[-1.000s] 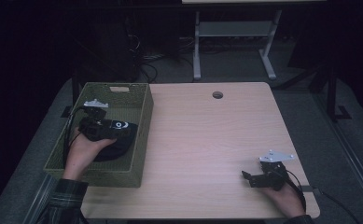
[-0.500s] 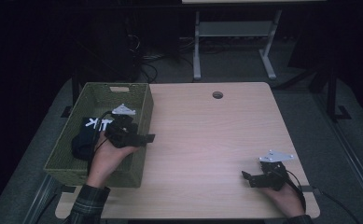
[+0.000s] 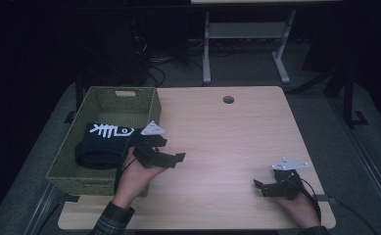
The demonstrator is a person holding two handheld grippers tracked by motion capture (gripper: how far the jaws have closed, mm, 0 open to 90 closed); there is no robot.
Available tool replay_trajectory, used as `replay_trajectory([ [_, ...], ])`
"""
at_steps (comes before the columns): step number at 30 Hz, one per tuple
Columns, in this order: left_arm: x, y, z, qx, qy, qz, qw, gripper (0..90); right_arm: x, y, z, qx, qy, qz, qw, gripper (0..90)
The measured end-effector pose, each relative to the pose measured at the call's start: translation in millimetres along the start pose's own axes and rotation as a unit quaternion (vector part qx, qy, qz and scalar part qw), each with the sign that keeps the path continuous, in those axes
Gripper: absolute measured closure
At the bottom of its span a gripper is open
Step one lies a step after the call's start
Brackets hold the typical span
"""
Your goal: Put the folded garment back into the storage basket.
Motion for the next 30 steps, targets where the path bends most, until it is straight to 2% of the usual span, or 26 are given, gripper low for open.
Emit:
replay_trajectory([
  [4,-12.5,1.9,-15.0,0.008,0.003,-0.023,0.9997,13.8,0.0,0.0,0.0,0.001,-0.001,0.002,1.0000,8.7],
  [16,-39.6,11.1,-56.4,0.019,-0.002,-0.068,0.9975,13.5,0.2,0.1,0.0,0.001,-0.001,0.004,1.0000,8.3],
  [23,-42.8,20.0,-79.1,0.022,0.003,-0.083,0.9963,12.8,0.2,0.1,0.0,0.001,-0.001,0.004,1.0000,8.3],
  [30,-39.6,27.1,-100.0,0.019,-0.015,-0.097,0.9950,12.8,0.2,0.1,0.0,0.002,-0.001,0.004,1.0000,8.3],
])
Point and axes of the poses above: each handheld gripper's, and its own axes: z roughly backward along the jaws, y roughly out of its underside, x roughly to its left, the point moved 7 cm from there along -z, roughly forward along the jaws, and after that the axes turned 12 degrees about x, right-handed, at the moved point
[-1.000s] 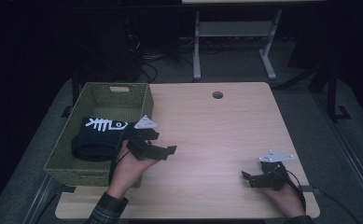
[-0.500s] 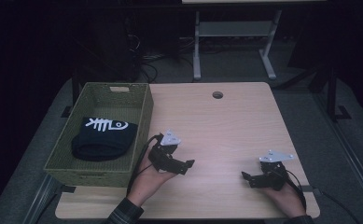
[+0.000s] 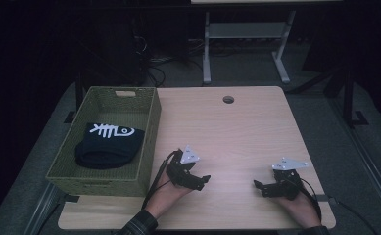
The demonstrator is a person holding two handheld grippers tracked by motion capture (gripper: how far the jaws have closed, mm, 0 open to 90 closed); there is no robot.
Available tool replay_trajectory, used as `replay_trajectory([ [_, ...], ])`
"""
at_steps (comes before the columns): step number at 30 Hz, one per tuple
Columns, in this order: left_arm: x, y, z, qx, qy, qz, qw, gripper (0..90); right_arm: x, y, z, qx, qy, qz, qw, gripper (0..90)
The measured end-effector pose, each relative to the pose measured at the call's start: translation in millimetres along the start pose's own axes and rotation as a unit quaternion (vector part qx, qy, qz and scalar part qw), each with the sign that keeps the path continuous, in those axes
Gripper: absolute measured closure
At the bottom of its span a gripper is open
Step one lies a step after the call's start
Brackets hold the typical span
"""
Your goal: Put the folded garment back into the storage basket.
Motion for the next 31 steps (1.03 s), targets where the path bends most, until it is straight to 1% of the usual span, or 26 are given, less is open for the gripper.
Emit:
replay_trajectory([
  [3,0.4,2.1,-6.2,0.001,0.009,0.006,0.9999,12.8,0.0,0.0,0.0,0.000,0.000,0.000,1.0000,8.3],
  [5,0.9,3.8,-10.0,0.002,0.006,0.005,1.0000,12.8,0.0,0.0,0.0,0.000,0.000,0.000,1.0000,8.2],
  [7,3.2,5.7,-13.1,0.004,-0.005,0.001,1.0000,12.8,0.0,0.0,0.0,0.000,0.000,0.000,1.0000,8.3],
  [10,6.2,8.8,-17.6,0.011,-0.001,0.006,0.9999,12.8,0.0,0.0,0.0,0.000,0.000,0.000,1.0000,8.3],
  [12,8.1,11.3,-20.8,0.019,-0.003,0.007,0.9998,12.8,0.0,0.0,0.0,0.000,0.000,0.000,1.0000,8.2],
  [15,8.2,15.7,-26.3,0.025,-0.003,0.009,0.9996,12.8,0.0,0.0,0.0,0.000,0.000,0.000,1.0000,8.2],
  [16,8.0,16.3,-26.9,0.021,-0.011,0.004,0.9997,12.9,0.1,0.0,0.0,0.000,0.000,-0.001,1.0000,8.2],
  [19,7.5,16.5,-27.8,0.014,-0.011,0.000,0.9998,12.7,0.0,0.0,0.0,0.000,0.000,-0.001,1.0000,8.2],
  [20,7.1,16.6,-27.8,0.013,-0.010,0.003,0.9999,12.8,0.0,0.0,0.0,0.000,0.000,0.000,1.0000,8.2],
  [28,7.1,16.6,-27.9,0.013,-0.010,0.003,0.9999,12.8,0.0,0.1,0.0,0.000,0.000,0.000,1.0000,8.3],
  [31,7.5,17.3,-27.3,0.013,-0.012,0.006,0.9998,12.8,0.1,0.1,0.0,0.000,0.000,0.000,1.0000,8.3],
])
Point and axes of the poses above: each handheld gripper's, and its own axes: z roughly backward along the jaws, y roughly out of its underside, x roughly to its left, the point moved 7 cm from there along -z, roughly forward along the jaws, and after that the axes turned 12 degrees about x, right-handed, at the moved point
